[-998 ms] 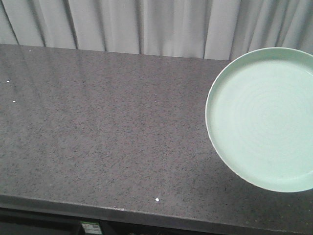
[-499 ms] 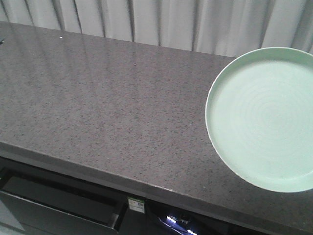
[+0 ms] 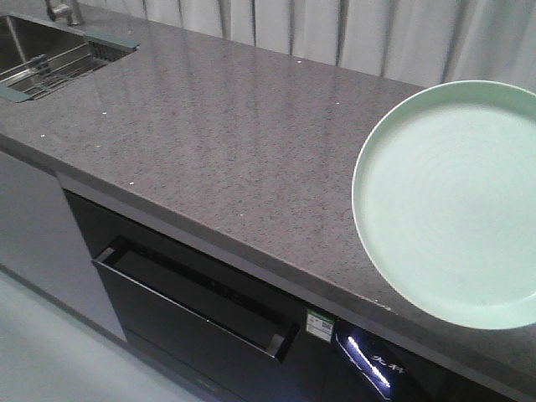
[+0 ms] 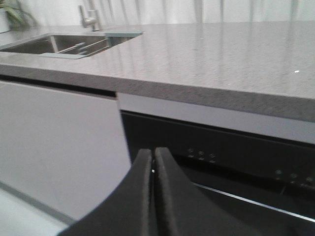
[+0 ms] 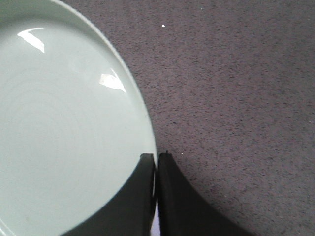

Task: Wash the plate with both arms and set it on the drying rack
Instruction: 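Hold the plate in the right gripper while the base turns away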

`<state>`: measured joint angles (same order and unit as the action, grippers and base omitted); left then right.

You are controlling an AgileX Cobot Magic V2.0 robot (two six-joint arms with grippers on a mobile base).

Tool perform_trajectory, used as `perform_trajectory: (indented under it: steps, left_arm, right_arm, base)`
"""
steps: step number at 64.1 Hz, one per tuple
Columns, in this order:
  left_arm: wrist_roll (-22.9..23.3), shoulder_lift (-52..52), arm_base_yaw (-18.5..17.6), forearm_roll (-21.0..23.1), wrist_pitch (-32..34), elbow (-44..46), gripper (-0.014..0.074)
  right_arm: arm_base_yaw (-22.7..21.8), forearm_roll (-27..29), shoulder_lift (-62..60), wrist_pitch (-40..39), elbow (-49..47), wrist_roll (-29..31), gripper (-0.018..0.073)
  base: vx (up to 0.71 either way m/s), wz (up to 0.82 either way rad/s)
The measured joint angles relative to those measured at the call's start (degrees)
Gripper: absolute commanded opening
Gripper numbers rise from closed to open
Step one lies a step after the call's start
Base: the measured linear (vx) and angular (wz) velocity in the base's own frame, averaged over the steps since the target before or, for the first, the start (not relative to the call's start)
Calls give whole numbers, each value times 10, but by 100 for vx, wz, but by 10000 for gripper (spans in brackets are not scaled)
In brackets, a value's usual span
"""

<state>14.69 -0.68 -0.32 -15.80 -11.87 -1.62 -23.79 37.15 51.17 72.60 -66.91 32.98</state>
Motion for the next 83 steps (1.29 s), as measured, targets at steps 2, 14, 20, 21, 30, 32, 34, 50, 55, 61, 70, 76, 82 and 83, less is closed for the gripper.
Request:
perform_trajectory:
  steps: [2, 14, 20, 21, 30, 32, 34, 50, 55, 61, 70, 76, 82, 83]
  left_arm:
    - [0, 0, 0, 0, 0, 0, -6]
    - [0, 0, 0, 0, 0, 0, -6]
    - [0, 0, 0, 0, 0, 0, -6]
    - [0, 0, 0, 0, 0, 0, -6]
    - [0, 0, 0, 0, 0, 0, -6]
    - [0, 0, 0, 0, 0, 0, -6]
    - [0, 0, 0, 0, 0, 0, -6]
    - [0, 0, 0, 0, 0, 0, -6]
    - [0, 0, 0, 0, 0, 0, -6]
    - [0, 0, 0, 0, 0, 0, -6]
    - [0, 0, 0, 0, 0, 0, -6]
    - [0, 0, 0, 0, 0, 0, -6]
    - [0, 0, 0, 0, 0, 0, -6]
    - [0, 0, 0, 0, 0, 0, -6]
  right_arm:
    - [0, 0, 0, 0, 0, 0, -6]
    - [0, 0, 0, 0, 0, 0, -6]
    - [0, 0, 0, 0, 0, 0, -6]
    - [0, 0, 0, 0, 0, 0, -6]
    - [0, 0, 0, 0, 0, 0, -6]
    - [0, 0, 0, 0, 0, 0, -6]
    - [0, 0, 0, 0, 0, 0, -6]
    - [0, 0, 0, 0, 0, 0, -6]
    - [0, 0, 0, 0, 0, 0, -6]
    - [0, 0, 0, 0, 0, 0, -6]
    - [0, 0, 0, 0, 0, 0, -6]
    - [0, 0, 0, 0, 0, 0, -6]
    - [0, 0, 0, 0, 0, 0, -6]
    - [0, 0, 0, 0, 0, 0, -6]
  base:
    - [-9, 42]
    - [-9, 42]
    - [-9, 42]
    - [-9, 42]
    - [-9, 41]
    - [-8, 41]
    - [-7, 42]
    - [-6, 40]
    - [-3, 38]
    - [-1, 38]
    - [2, 40]
    - [5, 42]
    - [7, 42]
    - [8, 40]
